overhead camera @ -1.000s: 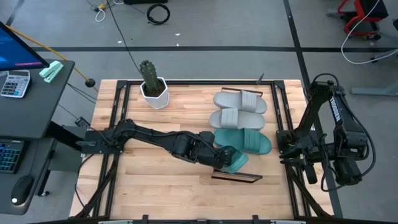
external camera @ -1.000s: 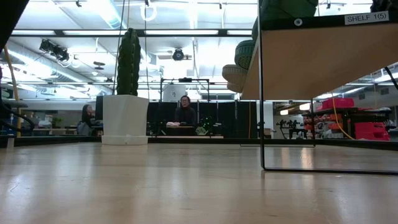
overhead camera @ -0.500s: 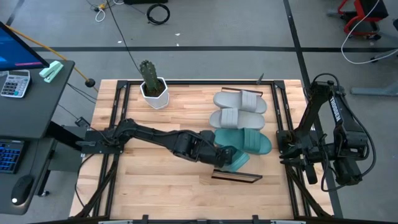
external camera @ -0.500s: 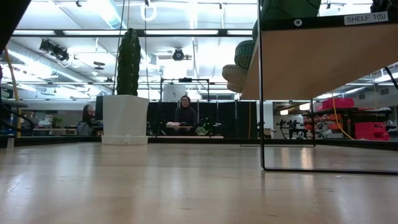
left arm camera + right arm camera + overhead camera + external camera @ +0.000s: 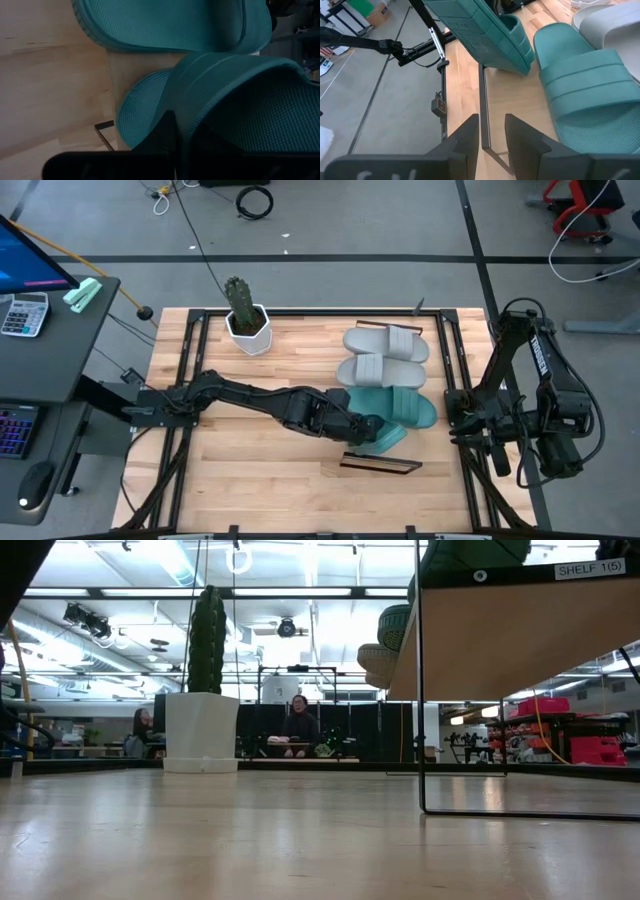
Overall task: Pick and place slides into the shelf
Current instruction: Put the green slide on the shelf
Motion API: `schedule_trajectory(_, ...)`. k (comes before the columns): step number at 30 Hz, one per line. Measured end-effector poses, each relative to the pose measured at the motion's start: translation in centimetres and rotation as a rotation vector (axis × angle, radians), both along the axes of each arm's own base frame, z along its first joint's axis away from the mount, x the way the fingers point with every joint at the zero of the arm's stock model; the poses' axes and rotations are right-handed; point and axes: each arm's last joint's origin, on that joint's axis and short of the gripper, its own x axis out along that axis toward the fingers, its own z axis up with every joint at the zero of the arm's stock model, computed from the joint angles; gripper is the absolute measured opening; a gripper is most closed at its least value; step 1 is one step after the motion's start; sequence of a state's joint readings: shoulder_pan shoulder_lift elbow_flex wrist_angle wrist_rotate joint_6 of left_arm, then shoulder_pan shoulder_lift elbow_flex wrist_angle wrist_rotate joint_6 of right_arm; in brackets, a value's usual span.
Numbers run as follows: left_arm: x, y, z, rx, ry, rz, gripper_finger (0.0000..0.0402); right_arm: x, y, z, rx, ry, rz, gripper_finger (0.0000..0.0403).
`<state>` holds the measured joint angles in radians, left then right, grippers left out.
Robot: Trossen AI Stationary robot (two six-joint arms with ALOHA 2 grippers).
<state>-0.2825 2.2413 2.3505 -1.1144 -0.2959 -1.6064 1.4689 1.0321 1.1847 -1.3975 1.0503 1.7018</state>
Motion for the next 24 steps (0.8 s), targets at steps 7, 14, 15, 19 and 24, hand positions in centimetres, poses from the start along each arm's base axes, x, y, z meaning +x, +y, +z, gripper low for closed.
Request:
schedule_trajectory(7,1.2,-0.1,-1.2,-0.013,-0.025,-0.005,0.0013,0.0,0.0,0.0,0.004,0.0,0.0,0.0101)
schedule_trajectory(14,2.1,0.0,-1.8,-0.01,-0.057,-0.03,0.0013,0.0,0.1,0.0,0.018,-0.001,0.0,0.0101)
schedule_trajectory(15,2.3,0.1,-1.9,-0.009,-0.059,-0.031,0.0013,0.0,0.2,0.0,0.02,-0.002,0.0,0.0101)
schedule_trajectory(19,2.5,0.1,-2.1,-0.009,-0.064,-0.032,0.0013,0.0,0.2,0.1,0.03,-0.003,0.0,0.0101)
schedule_trajectory(24,3.0,0.1,-2.7,-0.01,-0.075,-0.031,0.0013,0.0,0.3,0.1,0.038,-0.003,-0.001,0.0101)
